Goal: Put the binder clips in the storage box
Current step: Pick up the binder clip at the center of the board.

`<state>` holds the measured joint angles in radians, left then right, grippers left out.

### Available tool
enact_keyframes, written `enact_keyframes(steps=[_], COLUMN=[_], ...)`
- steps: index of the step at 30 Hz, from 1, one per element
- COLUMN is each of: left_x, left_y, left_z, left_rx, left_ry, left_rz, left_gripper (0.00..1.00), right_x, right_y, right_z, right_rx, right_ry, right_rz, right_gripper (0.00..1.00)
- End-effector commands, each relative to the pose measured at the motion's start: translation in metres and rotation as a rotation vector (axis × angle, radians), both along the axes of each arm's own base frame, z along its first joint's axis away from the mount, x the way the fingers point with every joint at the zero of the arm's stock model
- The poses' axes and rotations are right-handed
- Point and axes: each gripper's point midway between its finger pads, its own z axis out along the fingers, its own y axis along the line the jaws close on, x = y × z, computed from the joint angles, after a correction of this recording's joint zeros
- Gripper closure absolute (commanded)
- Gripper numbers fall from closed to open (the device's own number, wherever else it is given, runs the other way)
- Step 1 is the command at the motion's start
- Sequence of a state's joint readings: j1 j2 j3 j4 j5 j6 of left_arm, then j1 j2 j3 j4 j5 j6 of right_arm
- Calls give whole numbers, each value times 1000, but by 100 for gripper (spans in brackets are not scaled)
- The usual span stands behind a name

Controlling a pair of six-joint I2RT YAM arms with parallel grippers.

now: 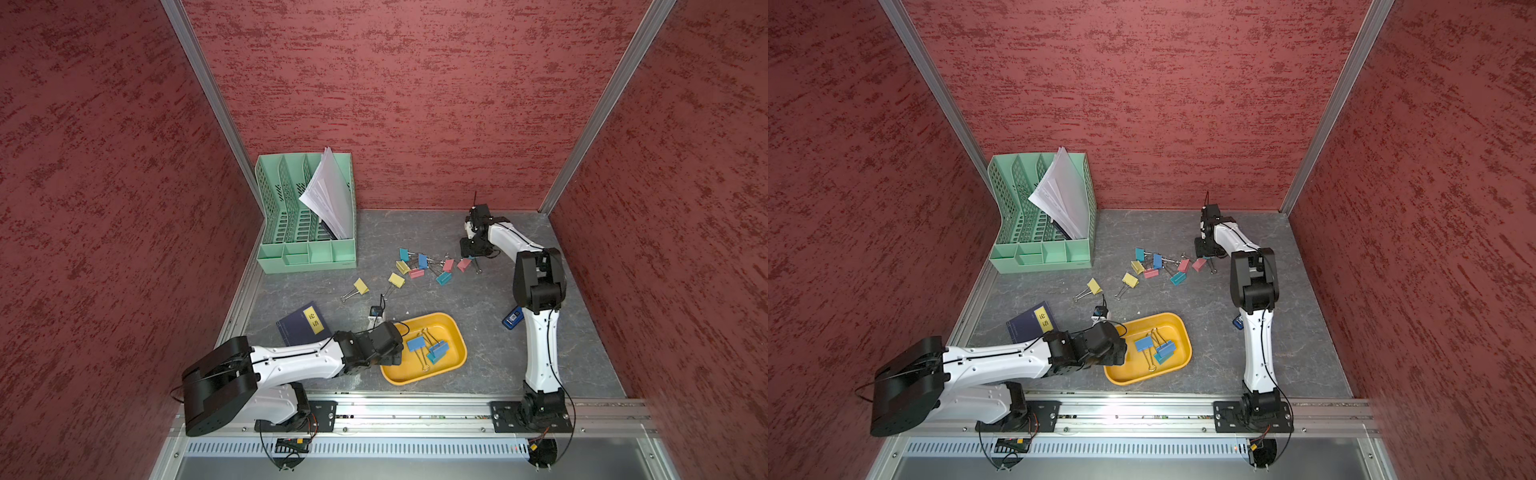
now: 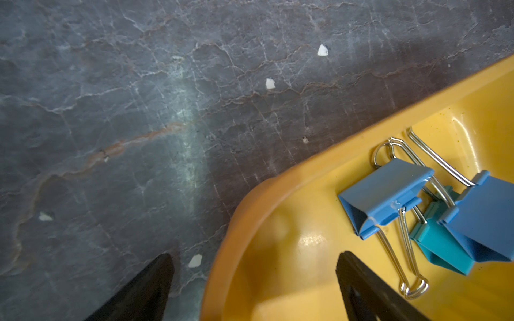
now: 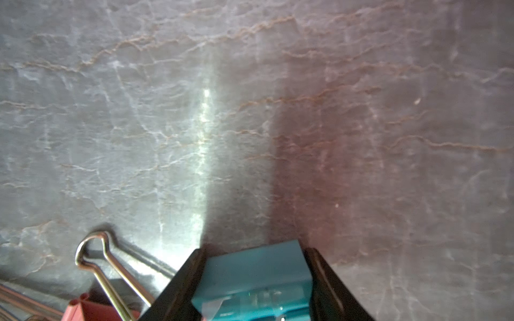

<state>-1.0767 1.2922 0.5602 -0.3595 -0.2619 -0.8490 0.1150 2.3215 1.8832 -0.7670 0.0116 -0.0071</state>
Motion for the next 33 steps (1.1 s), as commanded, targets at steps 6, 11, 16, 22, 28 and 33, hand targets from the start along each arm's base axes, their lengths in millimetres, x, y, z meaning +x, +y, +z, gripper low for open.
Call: enact_keyframes(steps=[6, 11, 16, 22, 28, 33], left_x=[2, 1, 2, 1, 0, -1], left_y=[1, -1, -2, -7, -7, -2], left_z=[-2, -3, -4, -4, -6, -4], left_rx=[9, 0, -8, -14, -19, -26], left_ry=[-5, -5, -7, -10, -14, -23], left_rz=[7, 3, 2, -11, -11, 12], left_gripper=[4, 4, 4, 4, 4, 4], right_x=[-4, -49, -140, -253, -298, -318], right_y=[4, 34, 108, 198, 226, 242], right_z=[116, 147, 164, 151, 125, 100], right_rx=[46, 92, 249, 388, 424, 411], right_ry=[-217, -241, -222, -176, -138, -91], right_rz=[-36, 24, 139, 308, 301, 266], right_gripper=[51, 51, 51, 49, 49, 46])
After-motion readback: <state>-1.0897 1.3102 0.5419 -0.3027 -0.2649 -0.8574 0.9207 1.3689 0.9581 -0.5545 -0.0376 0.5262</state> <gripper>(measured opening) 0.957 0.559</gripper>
